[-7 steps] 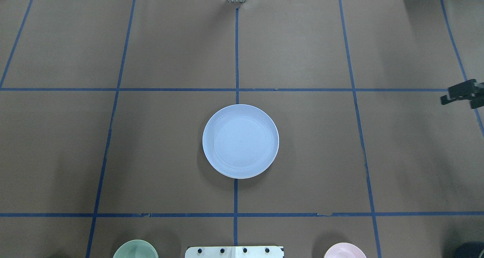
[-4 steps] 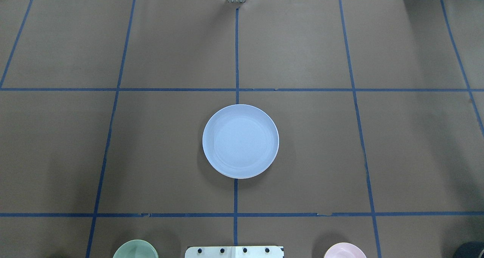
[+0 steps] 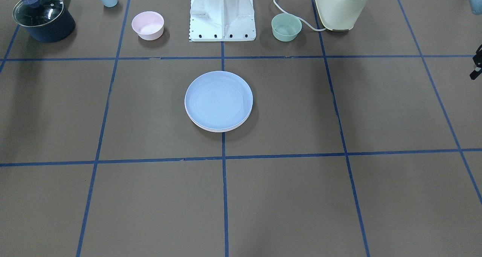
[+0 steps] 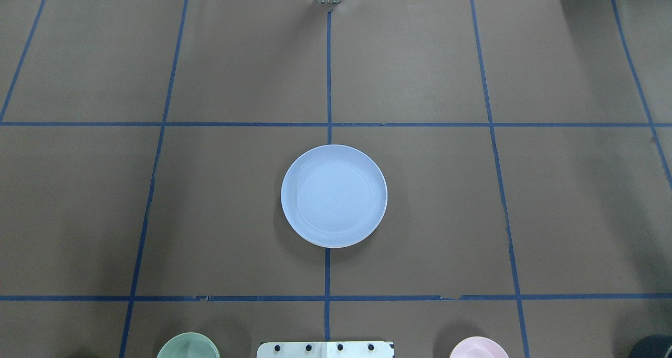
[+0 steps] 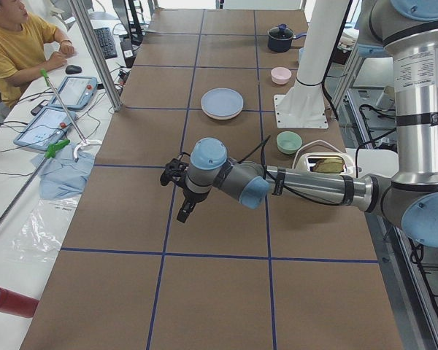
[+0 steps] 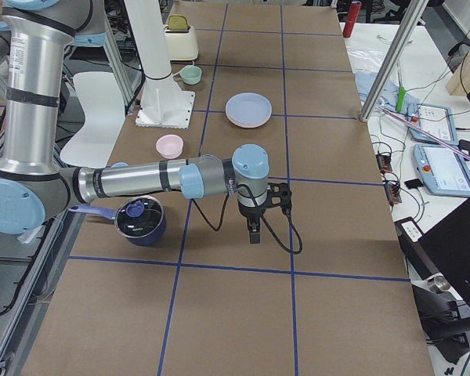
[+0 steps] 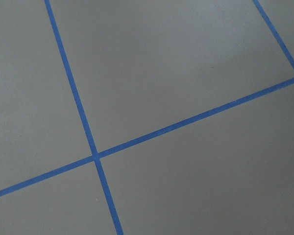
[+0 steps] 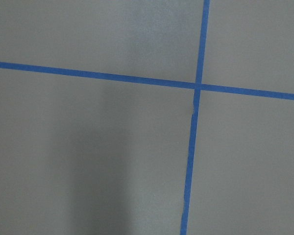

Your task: Stack three plates with pink and blue

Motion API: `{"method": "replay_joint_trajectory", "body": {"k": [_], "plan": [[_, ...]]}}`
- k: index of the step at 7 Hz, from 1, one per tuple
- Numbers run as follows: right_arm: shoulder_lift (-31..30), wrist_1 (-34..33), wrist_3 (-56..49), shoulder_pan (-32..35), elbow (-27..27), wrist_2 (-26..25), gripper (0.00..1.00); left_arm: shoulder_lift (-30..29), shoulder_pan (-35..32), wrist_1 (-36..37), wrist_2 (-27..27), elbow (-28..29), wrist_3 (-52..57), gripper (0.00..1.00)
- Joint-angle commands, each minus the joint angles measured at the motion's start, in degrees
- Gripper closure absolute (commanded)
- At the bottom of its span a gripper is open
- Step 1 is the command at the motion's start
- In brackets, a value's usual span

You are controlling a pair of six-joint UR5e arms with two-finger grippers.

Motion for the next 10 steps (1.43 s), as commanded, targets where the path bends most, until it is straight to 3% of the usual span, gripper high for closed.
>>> {"method": "replay_joint_trajectory", "body": {"k": [1, 5, 10], "plan": [[-0.01, -0.03, 0.93, -0.08, -0.53, 0.11, 0.0, 0.88, -0.02, -0.64, -0.35, -1.1, 0.07, 0.0], [-0.1, -1.07, 0.94, 0.0, -2.29, 0.03, 0.0, 0.61, 0.25, -0.12, -3.41, 1.27, -0.02, 0.0], [0.69, -1.09, 0.94, -0.08, -2.99, 0.11, 0.0, 0.09, 0.07, -0.29, -2.9, 1.35, 0.16, 0.0]]}}
